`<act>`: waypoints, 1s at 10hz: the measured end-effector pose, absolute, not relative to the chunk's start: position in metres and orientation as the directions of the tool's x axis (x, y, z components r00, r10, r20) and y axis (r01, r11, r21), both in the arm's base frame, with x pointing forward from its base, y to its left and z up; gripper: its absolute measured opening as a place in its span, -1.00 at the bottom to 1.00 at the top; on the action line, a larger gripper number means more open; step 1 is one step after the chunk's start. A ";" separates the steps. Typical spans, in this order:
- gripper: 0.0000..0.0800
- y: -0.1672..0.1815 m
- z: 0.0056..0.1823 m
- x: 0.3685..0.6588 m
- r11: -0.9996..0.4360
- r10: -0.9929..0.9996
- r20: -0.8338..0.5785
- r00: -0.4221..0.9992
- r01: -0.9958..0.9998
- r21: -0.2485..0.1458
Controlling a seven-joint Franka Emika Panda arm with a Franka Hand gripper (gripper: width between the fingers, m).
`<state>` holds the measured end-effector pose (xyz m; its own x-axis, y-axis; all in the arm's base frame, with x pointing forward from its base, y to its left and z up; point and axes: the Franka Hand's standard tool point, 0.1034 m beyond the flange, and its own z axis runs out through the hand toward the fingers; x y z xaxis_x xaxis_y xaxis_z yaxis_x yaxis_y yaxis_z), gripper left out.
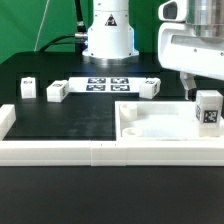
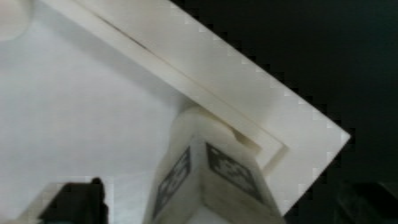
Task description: Assemble one leg
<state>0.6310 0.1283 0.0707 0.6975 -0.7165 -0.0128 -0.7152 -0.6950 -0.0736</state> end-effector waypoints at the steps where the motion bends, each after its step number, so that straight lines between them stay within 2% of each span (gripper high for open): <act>1: 0.62 0.128 0.071 0.631 -0.765 -0.641 -0.006 0.767 -0.640 -0.072; 6: 0.62 0.124 0.074 0.636 -0.968 -0.245 0.040 0.969 -0.243 -0.056; 9: 0.56 0.122 0.073 0.637 -0.982 -0.183 0.058 0.982 -0.179 -0.056; 10: 0.11 0.122 0.073 0.636 -0.982 -0.183 0.057 0.982 -0.179 -0.056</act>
Offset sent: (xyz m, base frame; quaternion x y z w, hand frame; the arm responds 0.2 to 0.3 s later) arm 0.0052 0.0005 0.0063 -0.0125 -0.0033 -0.1869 0.9823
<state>0.6365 0.1222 0.0729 0.9815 -0.1826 0.0575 -0.1794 -0.9822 -0.0559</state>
